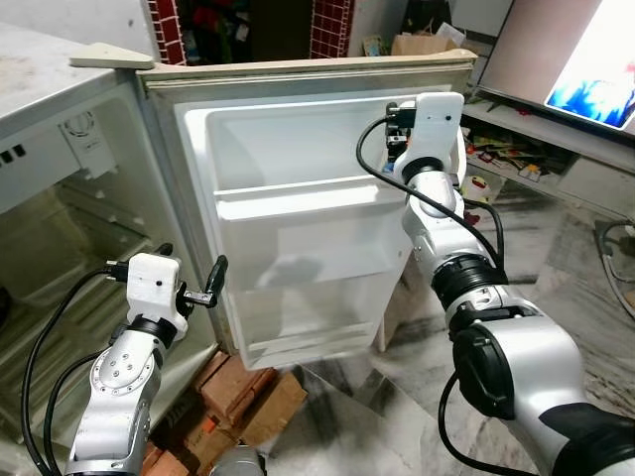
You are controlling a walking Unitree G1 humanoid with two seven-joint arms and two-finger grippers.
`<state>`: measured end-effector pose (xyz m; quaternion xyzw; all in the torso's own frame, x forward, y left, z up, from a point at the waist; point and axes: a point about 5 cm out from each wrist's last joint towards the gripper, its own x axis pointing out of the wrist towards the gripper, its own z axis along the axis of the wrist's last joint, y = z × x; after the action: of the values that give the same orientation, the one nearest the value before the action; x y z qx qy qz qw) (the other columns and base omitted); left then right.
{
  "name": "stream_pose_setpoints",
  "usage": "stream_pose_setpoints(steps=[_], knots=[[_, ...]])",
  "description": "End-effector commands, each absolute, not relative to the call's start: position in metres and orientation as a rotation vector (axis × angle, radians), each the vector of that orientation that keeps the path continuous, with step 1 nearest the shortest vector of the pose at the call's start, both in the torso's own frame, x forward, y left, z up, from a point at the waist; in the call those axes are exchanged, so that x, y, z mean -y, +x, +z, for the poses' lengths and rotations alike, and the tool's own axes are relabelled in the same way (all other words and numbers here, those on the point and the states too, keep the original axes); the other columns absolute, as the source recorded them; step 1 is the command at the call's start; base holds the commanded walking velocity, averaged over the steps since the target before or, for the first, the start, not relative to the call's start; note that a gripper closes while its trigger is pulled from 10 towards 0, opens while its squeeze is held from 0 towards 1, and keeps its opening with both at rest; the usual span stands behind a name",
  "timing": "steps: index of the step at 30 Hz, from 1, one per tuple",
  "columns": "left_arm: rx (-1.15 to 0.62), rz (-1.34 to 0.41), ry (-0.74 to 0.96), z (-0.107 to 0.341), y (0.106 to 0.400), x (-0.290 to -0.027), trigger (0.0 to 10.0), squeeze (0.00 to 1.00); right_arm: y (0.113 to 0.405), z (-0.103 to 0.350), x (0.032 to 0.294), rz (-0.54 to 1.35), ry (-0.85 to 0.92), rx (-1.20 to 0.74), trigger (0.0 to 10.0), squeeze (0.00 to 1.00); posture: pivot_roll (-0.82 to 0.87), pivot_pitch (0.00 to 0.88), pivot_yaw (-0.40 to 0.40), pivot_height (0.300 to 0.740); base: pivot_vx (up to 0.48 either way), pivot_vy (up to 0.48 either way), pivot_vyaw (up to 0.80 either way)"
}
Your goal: Restocking fridge
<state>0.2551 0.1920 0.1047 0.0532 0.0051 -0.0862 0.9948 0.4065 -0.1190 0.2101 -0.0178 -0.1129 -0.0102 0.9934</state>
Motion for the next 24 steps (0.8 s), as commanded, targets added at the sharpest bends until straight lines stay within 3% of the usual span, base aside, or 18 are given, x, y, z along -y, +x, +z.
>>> stream_pose_setpoints(steps=[1, 2, 3, 4, 5, 6, 16, 24], knots=[[-0.008, -0.176, 0.119, 0.108, 0.255, -0.191, 10.0, 0.00, 0.407, 0.194, 0.135, -0.080, -0.017, 0.131, 10.0, 0.48, 0.24, 0.024, -0.060, 0.740, 0.000, 0.000, 0.00], [-0.009, -0.176, 0.119, 0.108, 0.255, -0.191, 10.0, 0.00, 0.407, 0.194, 0.135, -0.082, -0.013, 0.129, 10.0, 0.48, 0.24, 0.024, -0.060, 0.740, 0.000, 0.000, 0.00], [-0.011, -0.176, 0.118, 0.108, 0.255, -0.191, 10.0, 0.00, 0.408, 0.195, 0.137, -0.085, 0.011, 0.128, 10.0, 0.64, 0.24, 0.023, -0.060, 0.740, 0.000, 0.000, 0.00], [-0.012, -0.176, 0.118, 0.108, 0.256, -0.191, 10.0, 0.00, 0.408, 0.196, 0.138, -0.086, 0.020, 0.127, 10.0, 0.68, 0.24, 0.023, -0.060, 0.740, 0.000, 0.000, 0.00], [-0.013, -0.176, 0.119, 0.107, 0.256, -0.191, 10.0, 0.00, 0.409, 0.196, 0.139, -0.087, 0.020, 0.124, 10.0, 0.84, 0.24, 0.023, -0.060, 0.740, 0.000, 0.000, 0.00], [-0.016, -0.176, 0.119, 0.107, 0.256, -0.191, 10.0, 0.00, 0.409, 0.197, 0.140, -0.094, 0.020, 0.118, 10.0, 0.87, 0.23, 0.022, -0.060, 0.740, 0.000, 0.000, 0.00], [-0.031, -0.189, 0.118, 0.104, 0.257, -0.188, 10.0, 0.00, 0.414, 0.216, 0.146, -0.084, -0.077, 0.157, 10.0, 0.86, 0.23, 0.020, -0.062, 0.740, 0.000, 0.000, 0.00], [-0.036, -0.185, 0.124, 0.103, 0.257, -0.189, 10.0, 0.00, 0.414, 0.242, 0.146, -0.063, -0.094, 0.288, 10.0, 0.92, 0.23, 0.011, -0.065, 0.740, 0.000, 0.000, 0.00]])
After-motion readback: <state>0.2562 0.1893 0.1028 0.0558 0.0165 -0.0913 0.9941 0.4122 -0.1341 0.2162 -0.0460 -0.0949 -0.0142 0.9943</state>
